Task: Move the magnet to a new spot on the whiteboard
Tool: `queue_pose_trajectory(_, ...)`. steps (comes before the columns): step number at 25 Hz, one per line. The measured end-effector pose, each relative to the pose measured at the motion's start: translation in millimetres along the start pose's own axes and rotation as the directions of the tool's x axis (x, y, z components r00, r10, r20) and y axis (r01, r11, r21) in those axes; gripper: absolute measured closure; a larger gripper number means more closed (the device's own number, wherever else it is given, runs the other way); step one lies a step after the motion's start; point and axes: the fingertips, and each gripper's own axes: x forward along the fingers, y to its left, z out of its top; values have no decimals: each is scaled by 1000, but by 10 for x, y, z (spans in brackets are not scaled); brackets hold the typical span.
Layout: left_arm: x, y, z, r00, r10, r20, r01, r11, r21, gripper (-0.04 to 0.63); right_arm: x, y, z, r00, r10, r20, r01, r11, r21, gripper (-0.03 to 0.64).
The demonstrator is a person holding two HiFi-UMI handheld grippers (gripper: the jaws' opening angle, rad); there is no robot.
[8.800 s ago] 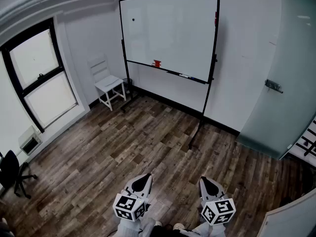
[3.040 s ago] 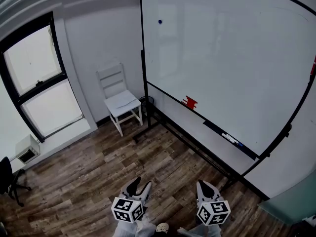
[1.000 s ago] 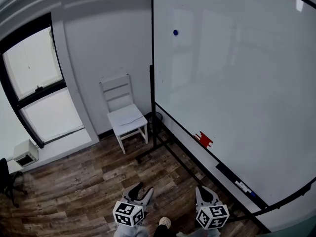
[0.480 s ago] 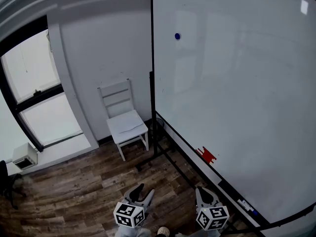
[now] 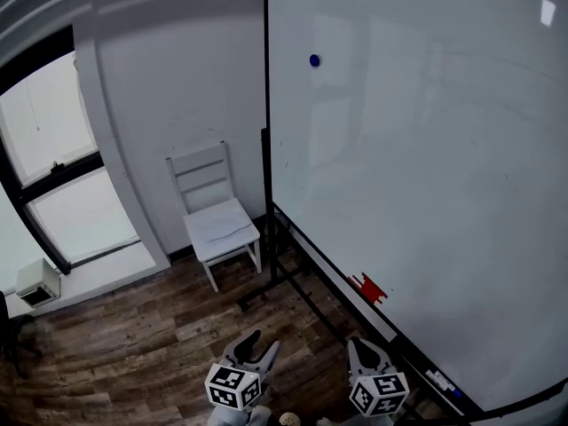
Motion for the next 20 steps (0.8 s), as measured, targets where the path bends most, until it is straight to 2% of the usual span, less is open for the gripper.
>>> queue_pose_trajectory(11,176,16,-112,998,-46,-48,45,999,-24,403,80,39,-139,998,-6,-58,7,1000,18,588)
queue_pose_trajectory(20,879,225,399,991,-130,-9,131,991,20,403,567,-178,428,999,-47,17,48,999,-22,588)
